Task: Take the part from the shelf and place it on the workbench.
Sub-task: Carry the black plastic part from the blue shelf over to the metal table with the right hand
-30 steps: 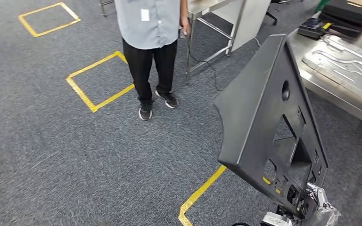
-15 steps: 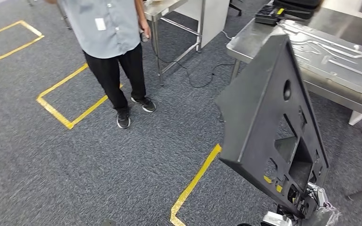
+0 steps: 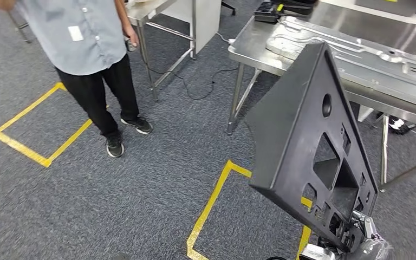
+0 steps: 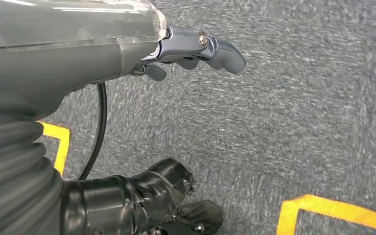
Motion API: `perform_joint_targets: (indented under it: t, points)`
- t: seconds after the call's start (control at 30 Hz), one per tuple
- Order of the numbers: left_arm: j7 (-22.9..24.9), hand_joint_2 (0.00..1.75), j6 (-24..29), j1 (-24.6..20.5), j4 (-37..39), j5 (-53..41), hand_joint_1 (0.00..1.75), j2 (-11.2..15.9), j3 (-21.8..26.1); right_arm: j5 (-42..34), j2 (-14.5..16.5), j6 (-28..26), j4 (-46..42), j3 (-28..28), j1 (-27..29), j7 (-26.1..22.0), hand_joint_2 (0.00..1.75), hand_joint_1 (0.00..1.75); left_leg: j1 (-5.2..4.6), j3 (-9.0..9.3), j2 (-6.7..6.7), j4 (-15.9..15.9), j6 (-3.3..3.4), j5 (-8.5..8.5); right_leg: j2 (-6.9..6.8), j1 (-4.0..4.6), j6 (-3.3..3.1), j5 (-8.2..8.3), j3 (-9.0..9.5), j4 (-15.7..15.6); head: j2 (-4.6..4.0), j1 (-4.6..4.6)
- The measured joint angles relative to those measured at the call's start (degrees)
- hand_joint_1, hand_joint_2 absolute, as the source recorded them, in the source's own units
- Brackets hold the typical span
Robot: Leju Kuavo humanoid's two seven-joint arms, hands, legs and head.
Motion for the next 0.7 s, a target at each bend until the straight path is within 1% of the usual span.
perform_joint_targets:
  t: [0.03, 0.07, 0.1, 0.13, 0.17, 0.2, 0.23, 0.27, 0.3, 0.33, 0.37, 0.4, 0.43, 0.47, 0.5, 0.53, 0.57, 0.6, 0.63, 0.67, 0.7]
  points:
    - [0.0, 1.75, 0.0, 0.0, 0.0, 0.0, 0.00, 0.0, 0.0, 0.0, 0.0, 0.0, 0.0, 0.0, 0.0, 0.0, 1.75, 1.75, -0.04, 0.14, 0.70, 0.0, -0.03, -0.14, -0.23, -0.02, -0.07, 1.14, 0.54, -1.0, 0.00, 0.01]
    - [0.0, 1.75, 0.0, -0.1, 0.0, 0.0, 0.00, 0.0, 0.0, 0.0, 0.0, 0.0, 0.0, 0.0, 0.0, 0.1, 1.75, 1.75, -0.06, 0.37, 1.34, 0.0, -0.10, -0.32, -0.64, 0.02, -0.26, 3.08, 2.24, -4.2, 0.00, 0.01]
    - [0.0, 1.75, -0.1, -0.1, 0.0, 0.0, 0.00, 0.0, 0.0, 0.0, 0.0, 0.0, 0.0, 0.0, 0.0, 0.1, 1.75, 1.75, -0.11, 0.65, 1.91, 0.0, -0.21, -0.51, -1.62, 0.16, -0.55, 4.92, 4.48, -8.4, 0.00, 0.01]
    - [0.0, 1.75, -0.1, -0.1, 0.0, 0.0, 0.00, 0.0, 0.0, 0.0, 0.0, 0.0, 0.1, 0.0, 0.0, 0.1, 1.75, 1.75, -0.26, 0.89, 2.42, 0.0, -0.38, -0.74, -2.78, 0.46, -0.89, 6.17, 6.46, -12.1, 0.00, 0.00]
    - [0.0, 1.75, -0.2, -0.2, 0.0, -0.1, 0.00, 0.0, 0.0, 0.0, 0.0, 0.0, 0.0, 0.0, -0.1, 0.2, 1.75, 1.75, -0.39, 1.09, 2.89, 0.1, -0.60, -0.93, -3.62, 0.76, -1.23, 6.85, 7.77, -14.7, 0.00, -0.01]
    - [0.0, 1.75, -0.2, -0.2, 0.0, -0.1, 0.00, 0.0, 0.0, 0.0, 0.0, 0.0, 0.0, 0.0, -0.1, 0.3, 1.75, 1.75, -0.52, 1.25, 3.35, 0.0, -0.83, -1.08, -4.08, 1.03, -1.50, 6.88, 8.25, -15.9, 0.00, -0.02]
    - [0.0, 1.75, -0.3, -0.2, 0.0, -0.1, 0.00, 0.0, 0.0, 0.0, 0.0, 0.0, 0.0, 0.0, -0.1, 0.3, 1.75, 1.75, -0.62, 1.38, 3.83, 0.0, -1.09, -1.17, -3.78, 1.21, -1.71, 6.80, 8.19, -15.9, -0.01, -0.03]
    - [-0.1, 1.75, -0.4, -0.3, 0.0, -0.1, 0.00, 0.0, 0.0, 0.0, 0.0, 0.0, 0.0, 0.0, 0.0, 0.4, 1.75, 1.75, -0.65, 1.59, 4.34, -0.2, -1.36, -1.26, -3.07, 1.13, -1.95, 6.90, 8.12, -16.1, 0.00, -0.04]
    - [-0.1, 1.75, -0.5, -0.3, 0.0, -0.1, 0.00, 0.0, 0.0, 0.0, 0.0, 0.0, 0.0, 0.0, 0.0, 0.5, 1.75, 1.75, -0.60, 1.70, 4.02, 0.0, -1.67, -1.56, -2.46, 0.95, -2.20, 7.01, 8.19, -16.3, -0.01, -0.04]
    - [-0.2, 1.75, -0.5, -0.4, 0.0, -0.1, 0.00, 0.0, 0.0, 0.0, 0.0, 0.0, 0.0, 0.0, 0.0, 0.5, 1.75, 1.75, -0.53, 1.44, 3.00, 0.9, -1.94, -2.34, -1.89, 0.73, -2.53, 7.17, 8.29, -16.6, 0.00, -0.05]
    - [-0.2, 1.75, -0.5, -0.4, 0.0, -0.1, 0.00, 0.0, 0.0, 0.0, 0.0, 0.0, 0.0, 0.0, 0.0, 0.5, 1.75, 1.75, -0.44, 0.64, 1.59, 2.8, -2.16, -3.64, -1.35, 0.50, -2.85, 7.32, 8.42, -16.8, 0.00, -0.07]
    - [-0.2, 1.75, -0.5, -0.4, 0.0, -0.1, 0.00, 0.0, 0.0, 0.0, 0.0, 0.0, 0.0, 0.0, -0.1, 0.5, 1.75, 1.75, -0.29, -0.89, -0.10, 6.1, -2.32, -5.48, -0.81, 0.39, -3.08, 7.41, 8.47, -16.9, 0.00, -0.08]
    - [-0.3, 1.75, -0.6, -0.3, 0.0, -0.1, 0.00, 0.0, 0.0, 0.0, -0.1, 0.0, 0.0, 0.0, -0.2, 0.6, 1.75, 1.75, -0.24, -2.89, -1.10, 10.1, -2.41, -7.37, -0.19, 0.38, -3.23, 7.42, 8.43, -16.9, 0.00, -0.10]
    - [-0.2, 1.75, -0.6, -0.2, 0.0, -0.1, 0.00, 0.0, 0.0, 0.0, -0.1, 0.0, 0.1, 0.0, -0.2, 0.6, 1.75, 1.75, -0.22, -4.80, -1.53, 13.8, -2.50, -8.65, 0.54, 0.40, -3.30, 7.41, 8.40, -16.8, 0.00, -0.10]
    - [-0.2, 1.75, -0.6, 0.0, 0.0, -0.1, 0.00, 0.0, 0.0, 0.0, -0.1, 0.0, 0.1, 0.0, -0.2, 0.6, 1.75, 1.75, -0.21, -6.17, -1.70, 16.3, -2.57, -9.00, 1.32, 0.42, -3.33, 7.38, 8.40, -16.8, 0.00, -0.10]
    - [-0.2, 1.75, -0.6, 0.0, 0.0, -0.1, 0.00, 0.0, 0.0, 0.0, -0.1, 0.0, 0.1, 0.0, -0.2, 0.6, 1.75, 1.75, -0.21, -6.53, -1.76, 16.4, -2.57, -8.04, 2.15, 0.43, -3.33, 7.34, 8.41, -16.6, 0.00, -0.10]
    - [-0.2, 1.75, -0.6, 0.1, 0.0, -0.1, 0.00, 0.1, 0.0, 0.0, -0.1, 0.0, 0.2, 0.0, -0.2, 0.7, 1.75, 1.75, -0.19, -5.78, -1.90, 14.2, -2.50, -6.04, 2.98, 0.42, -3.29, 7.28, 8.44, -16.5, 0.00, -0.10]
    - [-0.2, 1.75, -0.6, 0.0, 0.0, -0.1, 0.00, 0.1, 0.0, 0.0, -0.1, 0.0, 0.2, 0.0, -0.2, 0.7, 1.75, 1.75, -0.17, -4.22, -2.56, 10.2, -2.33, -3.57, 3.78, 0.40, -3.18, 7.18, 8.45, -16.2, 0.01, -0.10]
    - [-0.2, 1.75, -0.6, 0.0, 0.0, -0.1, 0.00, 0.1, 0.0, 0.0, -0.1, 0.0, 0.2, 0.0, -0.2, 0.7, 1.75, 1.75, -0.14, -2.65, -3.81, 6.3, -2.15, -1.81, 4.49, 0.43, -3.00, 7.08, 8.39, -16.0, 0.01, -0.10]
    - [-0.2, 1.75, -0.6, 0.0, 0.0, -0.1, 0.00, 0.2, 0.0, 0.0, -0.1, 0.0, 0.2, 0.0, -0.2, 0.7, 1.75, 1.75, -0.12, -1.45, -4.89, 3.2, -1.95, -0.65, 5.14, 0.44, -2.75, 7.01, 8.26, -15.8, 0.01, -0.10]
    - [-0.3, 1.75, -0.6, -0.1, 0.0, -0.1, 0.00, 0.2, 0.0, 0.0, -0.1, 0.0, 0.2, 0.0, -0.2, 0.8, 1.75, 1.75, -0.16, -0.79, -5.73, 1.5, -1.78, -0.25, 5.66, 0.40, -2.48, 6.99, 8.09, -15.7, 0.00, -0.09]
